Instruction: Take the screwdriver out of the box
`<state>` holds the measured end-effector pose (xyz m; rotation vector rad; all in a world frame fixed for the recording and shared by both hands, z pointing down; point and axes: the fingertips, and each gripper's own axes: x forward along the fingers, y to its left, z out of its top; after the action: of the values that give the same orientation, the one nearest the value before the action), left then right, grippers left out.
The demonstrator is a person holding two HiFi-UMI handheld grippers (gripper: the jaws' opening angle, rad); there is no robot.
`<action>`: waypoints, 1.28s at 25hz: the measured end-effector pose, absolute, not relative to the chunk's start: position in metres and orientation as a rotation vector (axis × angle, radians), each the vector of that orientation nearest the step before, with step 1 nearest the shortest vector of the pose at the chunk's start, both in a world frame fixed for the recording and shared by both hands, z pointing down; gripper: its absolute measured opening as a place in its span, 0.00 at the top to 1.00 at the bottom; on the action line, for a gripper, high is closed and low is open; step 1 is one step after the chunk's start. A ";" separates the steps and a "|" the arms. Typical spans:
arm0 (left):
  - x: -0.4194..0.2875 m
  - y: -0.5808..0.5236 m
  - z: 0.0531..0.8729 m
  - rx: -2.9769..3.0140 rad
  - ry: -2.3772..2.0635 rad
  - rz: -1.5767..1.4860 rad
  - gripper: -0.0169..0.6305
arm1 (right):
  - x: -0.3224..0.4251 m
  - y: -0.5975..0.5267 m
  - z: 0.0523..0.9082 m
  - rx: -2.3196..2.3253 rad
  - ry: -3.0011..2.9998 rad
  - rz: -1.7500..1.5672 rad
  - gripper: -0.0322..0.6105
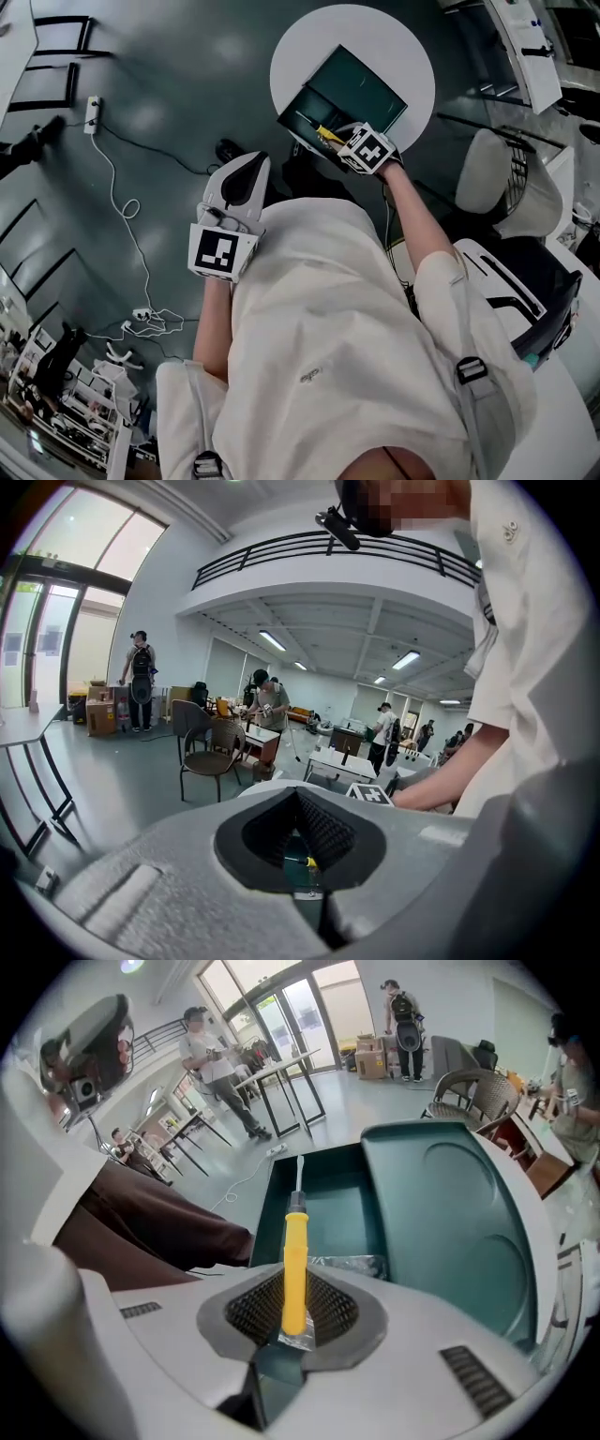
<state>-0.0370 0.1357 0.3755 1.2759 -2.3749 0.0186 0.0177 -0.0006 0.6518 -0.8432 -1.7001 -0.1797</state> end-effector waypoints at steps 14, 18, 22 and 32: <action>-0.048 0.076 0.356 1.489 -2.302 0.043 0.96 | 0.019 -0.044 0.569 -0.590 -2.081 0.114 0.84; -0.050 0.064 0.354 1.529 -2.262 0.040 0.96 | 0.018 -0.047 0.548 -0.531 -2.193 0.269 0.84; -0.050 0.057 0.352 1.589 -2.212 0.044 0.96 | 0.013 -0.051 0.526 -0.441 -2.291 0.391 0.84; -0.054 0.073 0.340 1.831 -2.065 0.008 0.96 | 0.018 -0.034 0.461 -0.132 -2.508 0.771 0.84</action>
<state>-0.0540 0.0727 0.3400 1.8315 -2.0648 0.0075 0.0179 -0.0338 0.4609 -0.1319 -2.5082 0.7711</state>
